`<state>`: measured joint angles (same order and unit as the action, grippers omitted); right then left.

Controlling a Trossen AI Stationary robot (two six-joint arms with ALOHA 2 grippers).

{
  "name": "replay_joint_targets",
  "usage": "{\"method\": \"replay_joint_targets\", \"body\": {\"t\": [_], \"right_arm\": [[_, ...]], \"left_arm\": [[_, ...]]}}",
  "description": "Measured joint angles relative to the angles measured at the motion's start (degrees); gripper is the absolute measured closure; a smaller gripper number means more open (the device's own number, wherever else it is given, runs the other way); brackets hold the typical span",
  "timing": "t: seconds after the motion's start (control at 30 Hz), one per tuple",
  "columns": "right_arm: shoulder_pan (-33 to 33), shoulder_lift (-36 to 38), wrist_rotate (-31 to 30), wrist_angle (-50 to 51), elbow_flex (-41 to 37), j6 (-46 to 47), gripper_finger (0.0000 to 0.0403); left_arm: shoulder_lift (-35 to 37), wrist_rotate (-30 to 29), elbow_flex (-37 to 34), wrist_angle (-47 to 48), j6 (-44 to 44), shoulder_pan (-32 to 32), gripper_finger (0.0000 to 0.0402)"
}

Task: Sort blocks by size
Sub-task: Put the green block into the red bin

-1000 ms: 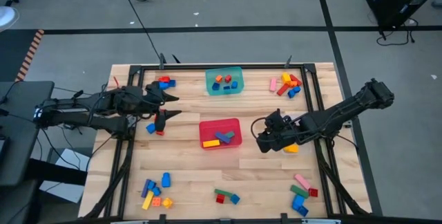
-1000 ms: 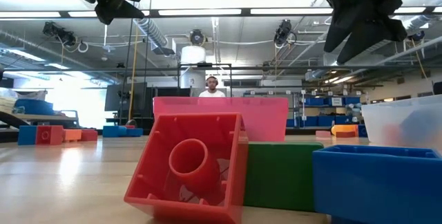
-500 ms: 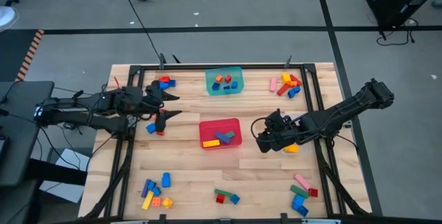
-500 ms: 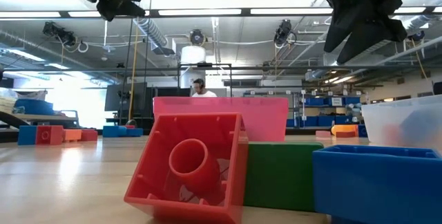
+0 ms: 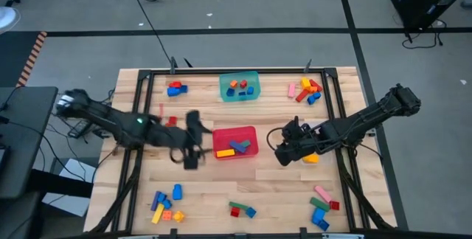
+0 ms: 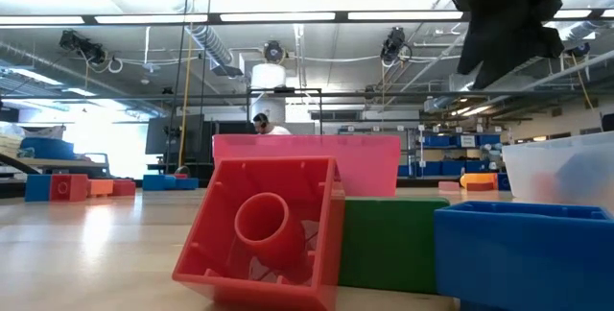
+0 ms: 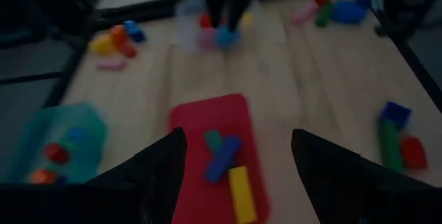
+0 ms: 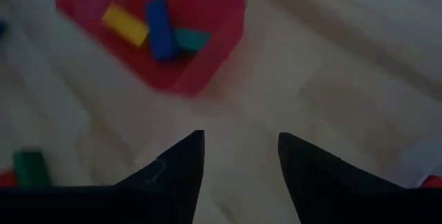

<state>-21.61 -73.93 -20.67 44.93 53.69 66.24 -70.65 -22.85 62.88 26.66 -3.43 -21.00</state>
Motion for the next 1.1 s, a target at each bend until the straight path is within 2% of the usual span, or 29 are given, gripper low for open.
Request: {"method": "replay_joint_targets", "body": {"t": [0.23,0.43,0.57,0.8,1.1], "right_arm": [[-0.02,0.00,11.56,0.22,0.00,-4.25,0.0206],[-0.11,0.00,12.85,0.24,0.00,-6.67,0.0205],[-0.11,0.00,12.86,0.22,0.00,-7.33,0.0207],[-0.95,0.00,12.87,0.16,0.00,-7.35,0.0208],[-2.66,0.00,12.87,0.15,0.00,-6.94,0.0208]], "left_arm": [[-18.66,-0.91,15.28,6.23,-0.12,-5.68,0.0131],[-32.64,-0.93,26.97,8.97,0.05,-9.37,0.0131],[-40.44,0.82,32.31,9.28,0.08,-11.24,0.0131],[-50.22,5.13,35.36,9.28,0.14,-13.11,0.0131],[-53.64,5.09,35.15,8.30,0.16,-13.20,0.0131]]}}
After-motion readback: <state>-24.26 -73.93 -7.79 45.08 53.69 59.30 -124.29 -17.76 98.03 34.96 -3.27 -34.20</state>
